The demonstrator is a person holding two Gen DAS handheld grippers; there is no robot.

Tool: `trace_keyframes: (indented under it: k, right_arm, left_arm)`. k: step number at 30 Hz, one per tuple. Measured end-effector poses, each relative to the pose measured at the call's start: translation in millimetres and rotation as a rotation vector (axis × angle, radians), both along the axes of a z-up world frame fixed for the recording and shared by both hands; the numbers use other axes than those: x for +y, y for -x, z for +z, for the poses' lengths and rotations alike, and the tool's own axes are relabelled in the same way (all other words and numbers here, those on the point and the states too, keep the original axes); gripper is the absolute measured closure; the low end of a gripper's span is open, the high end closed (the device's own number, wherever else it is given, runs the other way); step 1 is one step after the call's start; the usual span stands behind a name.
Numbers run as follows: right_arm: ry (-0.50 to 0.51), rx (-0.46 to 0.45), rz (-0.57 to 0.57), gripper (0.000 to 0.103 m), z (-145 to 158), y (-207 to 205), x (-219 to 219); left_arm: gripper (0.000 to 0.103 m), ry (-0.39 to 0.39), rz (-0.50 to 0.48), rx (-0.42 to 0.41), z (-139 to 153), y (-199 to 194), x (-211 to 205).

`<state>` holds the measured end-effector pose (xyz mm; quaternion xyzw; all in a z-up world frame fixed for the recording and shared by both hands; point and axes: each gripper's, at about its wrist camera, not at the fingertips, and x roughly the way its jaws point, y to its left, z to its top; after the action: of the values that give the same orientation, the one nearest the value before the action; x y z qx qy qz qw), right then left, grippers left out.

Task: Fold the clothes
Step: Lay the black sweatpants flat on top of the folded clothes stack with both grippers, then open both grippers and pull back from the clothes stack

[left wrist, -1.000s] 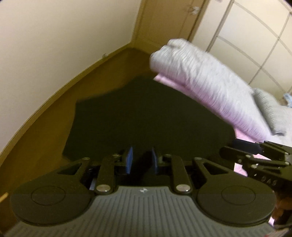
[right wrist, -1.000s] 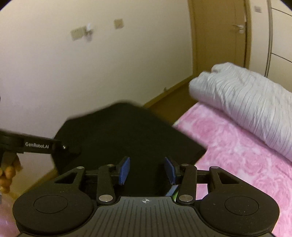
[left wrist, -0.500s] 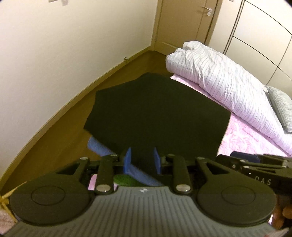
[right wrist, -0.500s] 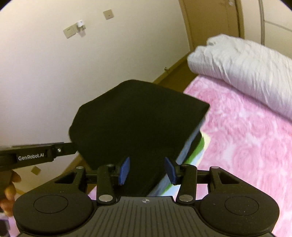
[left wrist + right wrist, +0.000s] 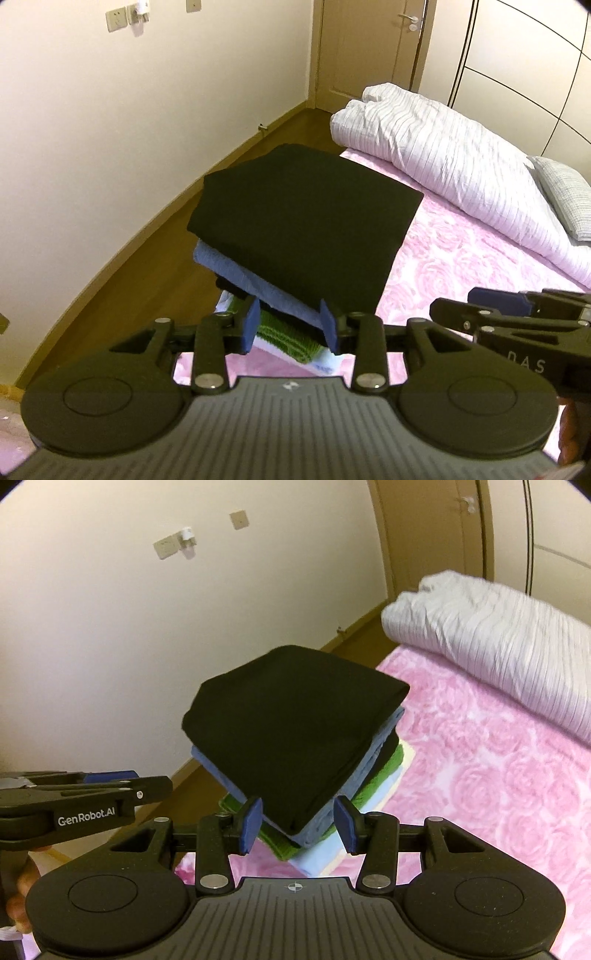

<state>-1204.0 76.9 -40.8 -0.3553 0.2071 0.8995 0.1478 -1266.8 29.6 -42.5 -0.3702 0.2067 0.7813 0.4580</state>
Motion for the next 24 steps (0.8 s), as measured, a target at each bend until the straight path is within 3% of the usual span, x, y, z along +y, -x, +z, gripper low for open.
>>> trace_keyframes:
  k: [9,14,19,24]
  right_arm:
    - [-0.074,-0.02,0.042,0.056,10.8,-27.6,-22.8]
    - [-0.141,-0.025,0.078,0.056,15.4,-45.2,-30.8]
    - [-0.127,0.005,0.126,0.056,15.3,-70.8,-28.0]
    - [-0.104,-0.026,0.16,0.056,11.4,-94.2,-18.0]
  left_arm:
    - [0.064,-0.012,0.124,0.055,13.1,-30.9,-35.1]
    - [0.064,-0.026,0.171,0.15,18.5,-55.8,-54.1]
    - [0.065,-0.035,0.181,0.11,16.1,-80.2,-66.7]
    - [0.066,-0.038,0.233,0.069,7.8,-102.0,-72.9]
